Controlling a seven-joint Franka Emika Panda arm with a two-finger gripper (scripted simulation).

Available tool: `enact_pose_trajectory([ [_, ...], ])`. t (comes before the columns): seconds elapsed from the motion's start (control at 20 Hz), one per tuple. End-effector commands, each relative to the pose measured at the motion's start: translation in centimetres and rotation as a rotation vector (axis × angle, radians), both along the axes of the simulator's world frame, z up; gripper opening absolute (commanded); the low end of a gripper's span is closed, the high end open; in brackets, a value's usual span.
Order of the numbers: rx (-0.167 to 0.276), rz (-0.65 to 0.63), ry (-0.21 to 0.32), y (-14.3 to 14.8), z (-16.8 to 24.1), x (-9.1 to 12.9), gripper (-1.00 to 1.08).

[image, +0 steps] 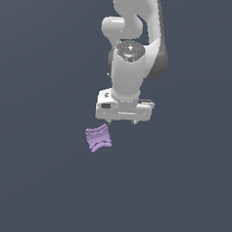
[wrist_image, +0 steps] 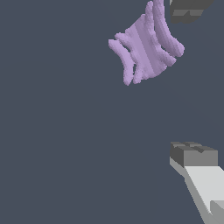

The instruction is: Pick up the object and move it to a goal position.

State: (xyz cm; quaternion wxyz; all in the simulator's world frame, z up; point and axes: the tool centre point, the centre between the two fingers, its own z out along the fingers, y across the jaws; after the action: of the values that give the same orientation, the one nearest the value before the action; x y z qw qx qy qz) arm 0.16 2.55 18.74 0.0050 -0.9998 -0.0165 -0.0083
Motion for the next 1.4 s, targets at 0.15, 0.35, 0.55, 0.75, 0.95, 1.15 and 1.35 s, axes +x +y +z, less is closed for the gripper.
enact_pose_trajectory([
  [0.15, 0.000, 0.000, 0.000, 0.0, 0.0, 0.0, 1.00],
  [0.35, 0.000, 0.000, 0.000, 0.0, 0.0, 0.0, 1.00],
  [0.55, 0.000, -0.001, 0.000, 0.0, 0.0, 0.0, 0.28],
  [0.75, 0.011, -0.038, 0.007, -0.6, -0.4, 0.0, 0.28],
  [0.95, 0.035, -0.124, 0.023, -1.9, -1.2, 0.1, 0.28],
  [1.15, 0.071, -0.259, 0.048, -4.0, -2.4, 0.1, 0.28],
  [1.35, 0.120, -0.444, 0.082, -6.8, -4.2, 0.0, 0.28],
])
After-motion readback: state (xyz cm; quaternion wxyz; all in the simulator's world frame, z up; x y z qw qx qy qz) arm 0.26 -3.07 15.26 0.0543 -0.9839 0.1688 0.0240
